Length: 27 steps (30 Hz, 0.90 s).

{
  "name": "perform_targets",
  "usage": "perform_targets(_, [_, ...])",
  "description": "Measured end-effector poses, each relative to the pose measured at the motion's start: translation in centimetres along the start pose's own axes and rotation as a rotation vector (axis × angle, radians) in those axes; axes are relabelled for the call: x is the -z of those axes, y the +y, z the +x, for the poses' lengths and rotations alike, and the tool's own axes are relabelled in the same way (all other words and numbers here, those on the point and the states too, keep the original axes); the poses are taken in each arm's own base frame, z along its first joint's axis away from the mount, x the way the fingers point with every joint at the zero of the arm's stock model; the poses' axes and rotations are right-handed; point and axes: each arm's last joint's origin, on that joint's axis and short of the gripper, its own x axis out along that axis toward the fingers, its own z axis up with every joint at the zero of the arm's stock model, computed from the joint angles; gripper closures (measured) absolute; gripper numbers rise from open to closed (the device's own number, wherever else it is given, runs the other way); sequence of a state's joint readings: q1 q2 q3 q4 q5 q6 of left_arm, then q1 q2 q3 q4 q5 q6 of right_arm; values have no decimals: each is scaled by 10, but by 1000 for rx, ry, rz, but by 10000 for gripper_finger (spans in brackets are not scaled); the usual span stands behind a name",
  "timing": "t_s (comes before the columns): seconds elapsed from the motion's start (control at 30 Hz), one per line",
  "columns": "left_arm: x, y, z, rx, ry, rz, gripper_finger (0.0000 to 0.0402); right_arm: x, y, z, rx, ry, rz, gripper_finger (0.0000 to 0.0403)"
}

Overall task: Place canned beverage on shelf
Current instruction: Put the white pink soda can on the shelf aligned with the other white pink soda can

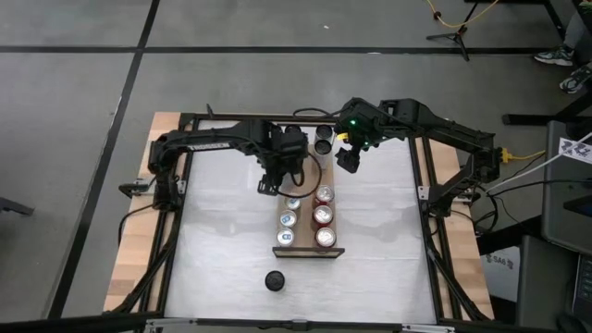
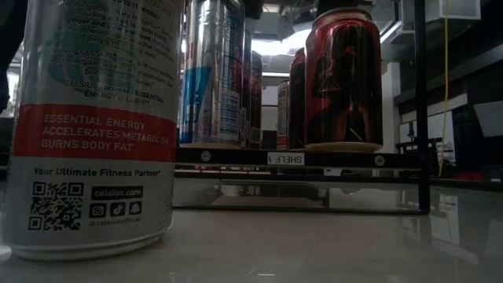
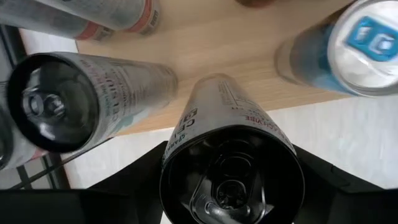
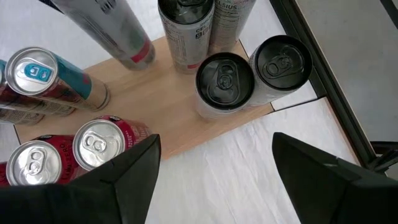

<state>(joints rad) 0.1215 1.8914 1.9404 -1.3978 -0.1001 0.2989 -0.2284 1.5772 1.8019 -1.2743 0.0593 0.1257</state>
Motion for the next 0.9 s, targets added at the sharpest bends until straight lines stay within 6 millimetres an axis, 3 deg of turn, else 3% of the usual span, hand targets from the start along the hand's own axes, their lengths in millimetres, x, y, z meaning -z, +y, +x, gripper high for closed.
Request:
perform_targets(0.27, [-9, 2, 25, 18, 55, 5, 164, 0, 0, 0, 0, 0, 0, 104])
perform_targets(0.9, [-17, 3, 27, -2, -9, -3, 156, 0, 0, 0, 0, 0, 0, 104])
